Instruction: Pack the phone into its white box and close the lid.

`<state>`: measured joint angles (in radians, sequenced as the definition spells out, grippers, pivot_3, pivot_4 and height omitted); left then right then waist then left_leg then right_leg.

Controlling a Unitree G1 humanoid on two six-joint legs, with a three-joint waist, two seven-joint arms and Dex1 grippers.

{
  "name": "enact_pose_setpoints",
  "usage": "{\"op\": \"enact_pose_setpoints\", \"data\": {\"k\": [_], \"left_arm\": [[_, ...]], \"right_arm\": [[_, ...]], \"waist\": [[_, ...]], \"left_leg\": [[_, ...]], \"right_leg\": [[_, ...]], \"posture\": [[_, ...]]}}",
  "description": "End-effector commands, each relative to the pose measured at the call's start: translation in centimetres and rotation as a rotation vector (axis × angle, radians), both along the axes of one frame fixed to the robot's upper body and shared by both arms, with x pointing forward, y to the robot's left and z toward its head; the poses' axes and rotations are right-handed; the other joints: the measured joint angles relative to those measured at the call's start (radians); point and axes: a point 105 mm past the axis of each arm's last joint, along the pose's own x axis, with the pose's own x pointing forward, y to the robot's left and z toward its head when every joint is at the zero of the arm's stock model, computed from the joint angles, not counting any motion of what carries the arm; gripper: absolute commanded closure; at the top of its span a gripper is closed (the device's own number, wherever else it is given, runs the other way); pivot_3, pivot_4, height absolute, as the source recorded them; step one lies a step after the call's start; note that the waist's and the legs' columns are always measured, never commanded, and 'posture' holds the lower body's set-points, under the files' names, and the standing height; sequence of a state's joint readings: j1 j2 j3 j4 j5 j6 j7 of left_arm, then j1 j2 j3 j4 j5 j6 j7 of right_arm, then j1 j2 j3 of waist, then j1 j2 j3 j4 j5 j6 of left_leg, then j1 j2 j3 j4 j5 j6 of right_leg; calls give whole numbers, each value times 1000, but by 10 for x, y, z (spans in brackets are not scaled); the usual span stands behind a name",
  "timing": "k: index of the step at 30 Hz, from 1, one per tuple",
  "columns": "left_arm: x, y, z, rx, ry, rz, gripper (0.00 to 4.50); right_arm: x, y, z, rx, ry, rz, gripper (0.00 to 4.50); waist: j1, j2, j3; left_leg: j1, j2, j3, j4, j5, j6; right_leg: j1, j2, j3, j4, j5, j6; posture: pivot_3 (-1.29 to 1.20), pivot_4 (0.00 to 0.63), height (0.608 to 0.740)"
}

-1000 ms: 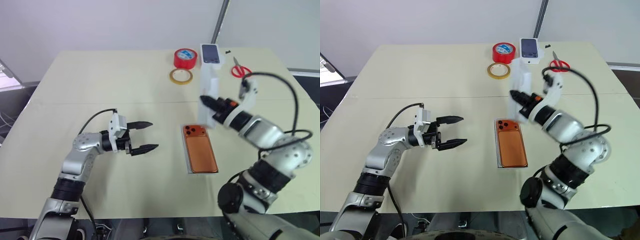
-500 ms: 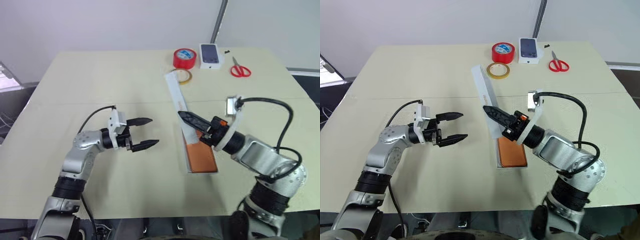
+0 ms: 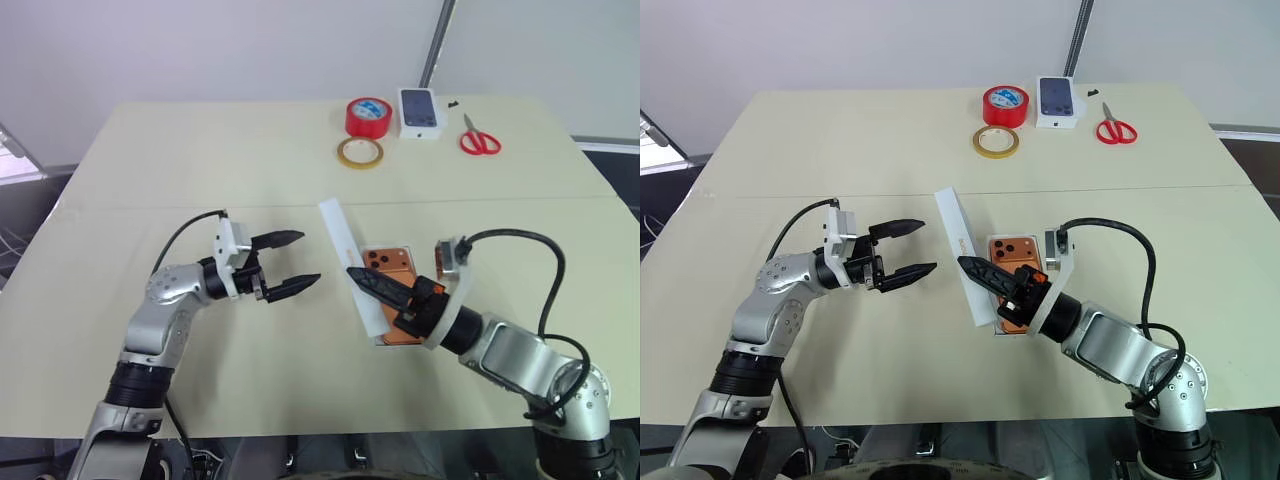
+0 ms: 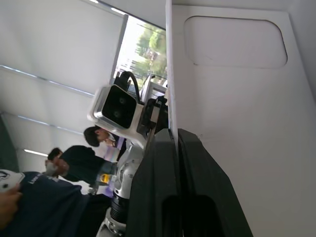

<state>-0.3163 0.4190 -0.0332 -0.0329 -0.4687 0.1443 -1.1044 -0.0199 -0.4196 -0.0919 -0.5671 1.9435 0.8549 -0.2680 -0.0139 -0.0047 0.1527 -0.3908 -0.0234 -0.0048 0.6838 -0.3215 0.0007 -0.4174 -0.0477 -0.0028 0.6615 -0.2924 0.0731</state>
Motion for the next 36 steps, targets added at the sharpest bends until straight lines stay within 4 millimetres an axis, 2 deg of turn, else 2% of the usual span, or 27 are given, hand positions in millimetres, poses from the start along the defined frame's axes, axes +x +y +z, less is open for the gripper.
{"op": "enact_pose_setpoints", "data": {"k": [1, 4, 7, 9, 11, 15, 17, 22, 28, 31, 36], "left_arm": [[-5, -4, 5, 4, -56, -1, 106], [-7, -4, 4, -5, -28, -10, 106], [-10, -5, 2, -18, 9, -41, 106], [-14, -8, -2, -26, 33, -63, 631], [-17, -12, -7, -18, 31, -70, 1376], [-19, -24, -19, -27, 50, -69, 3313], [-20, -33, -22, -50, 72, -79, 4454], [-11, -52, -31, -39, 49, -41, 4484], [-4, -60, -32, -39, 32, -43, 4484], [-1, -65, -33, -44, 33, -48, 4500], [4, -75, -33, -57, 36, -58, 4500]], "right_arm": [[-5, 2, -2, 49, 41, -14, 4438], [-6, 4, 1, 60, 37, -22, 4438], [-5, 6, -4, 61, 75, -37, 4438], [-4, 5, -9, 53, 91, -28, 4500], [2, 1, -13, 46, 111, -47, 4500], [8, -4, -16, 56, 128, -74, 4500], [8, -7, -21, 48, 144, -79, 4500], [10, -16, -27, 18, 163, -99, 4500], [20, -30, -30, -23, 179, -167, 4500], [21, -32, -31, 8, 188, -182, 3496], [21, -34, -35, -19, 212, -200, 996]], "waist": [[2, 0, 0], [0, 0, 0], [0, 0, 0], [0, 0, 0], [0, 0, 0], [3, 0, 0], [4, 0, 0], [4, 0, 0], [4, 0, 0], [7, -1, -1], [4, -1, -1]], "left_leg": [[0, 0, 0, 0, 0, 0], [0, 0, 0, 0, 0, 0], [0, 0, 0, 0, 0, 0], [0, 0, 0, 0, 0, 0], [0, 0, 0, 0, 0, 0], [1, 0, 0, 0, 0, 0], [1, 0, -1, 0, 0, 0], [2, 0, -1, 0, 0, 0], [2, 0, -1, 0, 0, 1], [3, 0, -1, 0, 0, 1], [1, 0, -1, 0, -1, 2]], "right_leg": [[0, 0, 0, 0, 0, 0], [1, 0, 0, -1, 0, 0], [1, 0, 0, -1, 0, 0], [1, 0, 0, -1, 0, 0], [1, 0, 0, -1, 0, 0], [2, 0, 0, -2, 0, 0], [3, 0, 0, -3, 0, 0], [4, 0, 0, -4, 0, 0], [5, 0, -1, -4, 0, 0], [6, 0, -1, -5, 0, 0], [6, 0, -1, -6, 0, 0]], "posture": [[0, 150, 740], [0, 150, 740], [0, 150, 740], [0, 150, 740], [0, 150, 740], [0, 150, 740], [0, 150, 740], [0, 150, 740], [0, 150, 740], [0, 150, 740], [0, 150, 740]]}}
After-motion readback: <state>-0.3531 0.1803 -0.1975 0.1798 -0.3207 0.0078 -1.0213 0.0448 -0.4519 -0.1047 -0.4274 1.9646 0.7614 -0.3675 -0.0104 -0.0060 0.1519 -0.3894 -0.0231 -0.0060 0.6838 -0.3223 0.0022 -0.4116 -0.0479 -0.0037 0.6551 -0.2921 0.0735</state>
